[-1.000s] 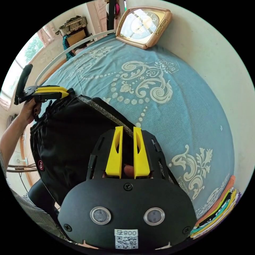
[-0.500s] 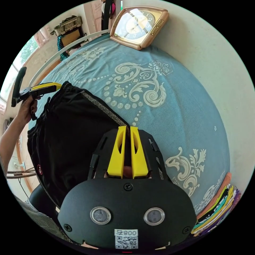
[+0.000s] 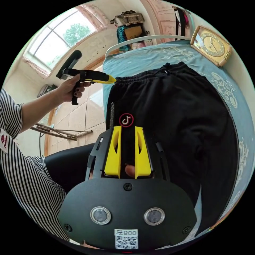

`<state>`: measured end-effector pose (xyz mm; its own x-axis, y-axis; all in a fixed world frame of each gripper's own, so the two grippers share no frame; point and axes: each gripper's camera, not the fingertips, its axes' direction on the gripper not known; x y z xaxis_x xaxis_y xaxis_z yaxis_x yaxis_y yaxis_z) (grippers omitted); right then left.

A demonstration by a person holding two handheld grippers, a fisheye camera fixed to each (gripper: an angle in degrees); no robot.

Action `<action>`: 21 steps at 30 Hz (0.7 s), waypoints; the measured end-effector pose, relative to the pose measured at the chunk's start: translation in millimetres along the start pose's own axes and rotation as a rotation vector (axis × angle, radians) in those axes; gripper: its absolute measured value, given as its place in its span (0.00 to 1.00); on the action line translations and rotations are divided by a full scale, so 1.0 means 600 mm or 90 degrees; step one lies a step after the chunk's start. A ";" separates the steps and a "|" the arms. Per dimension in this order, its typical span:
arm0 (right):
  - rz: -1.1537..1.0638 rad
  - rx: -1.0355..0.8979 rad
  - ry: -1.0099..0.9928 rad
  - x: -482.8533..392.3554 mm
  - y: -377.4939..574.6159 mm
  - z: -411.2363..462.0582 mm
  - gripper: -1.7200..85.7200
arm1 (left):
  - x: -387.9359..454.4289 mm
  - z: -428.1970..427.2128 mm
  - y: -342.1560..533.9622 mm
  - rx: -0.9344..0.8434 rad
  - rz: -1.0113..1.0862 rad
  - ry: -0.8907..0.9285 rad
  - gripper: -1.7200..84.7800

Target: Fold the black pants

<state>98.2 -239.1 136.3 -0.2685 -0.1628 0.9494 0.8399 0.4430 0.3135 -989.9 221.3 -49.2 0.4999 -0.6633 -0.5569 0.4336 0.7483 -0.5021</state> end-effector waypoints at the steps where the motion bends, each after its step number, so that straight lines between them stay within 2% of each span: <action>1: -0.008 -0.027 -0.003 -0.018 0.000 0.021 0.11 | -0.004 0.004 -0.001 -0.002 -0.003 0.003 0.14; 4: -0.036 -0.022 0.098 -0.047 0.007 0.043 0.10 | -0.022 0.008 -0.002 0.001 -0.026 0.022 0.10; 9: -0.035 -0.016 0.090 -0.059 0.012 0.021 0.05 | -0.021 -0.036 0.027 0.073 -0.001 0.027 0.07; 14: -0.035 -0.030 0.127 -0.072 0.026 0.059 0.04 | -0.047 0.016 0.041 0.031 -0.014 -0.018 0.09; 19: 0.004 -0.018 0.118 -0.068 0.044 0.028 0.04 | -0.025 -0.002 0.081 0.129 -0.014 -0.059 0.11; 21: 0.036 0.007 0.107 -0.057 0.063 -0.001 0.04 | 0.014 0.009 0.093 0.158 0.034 -0.062 0.11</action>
<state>139.3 -217.1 115.4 -0.1374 -0.2821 0.9495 0.8458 0.4655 0.2607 -957.1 257.6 -78.4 0.5914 -0.6274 -0.5066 0.5686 0.7699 -0.2897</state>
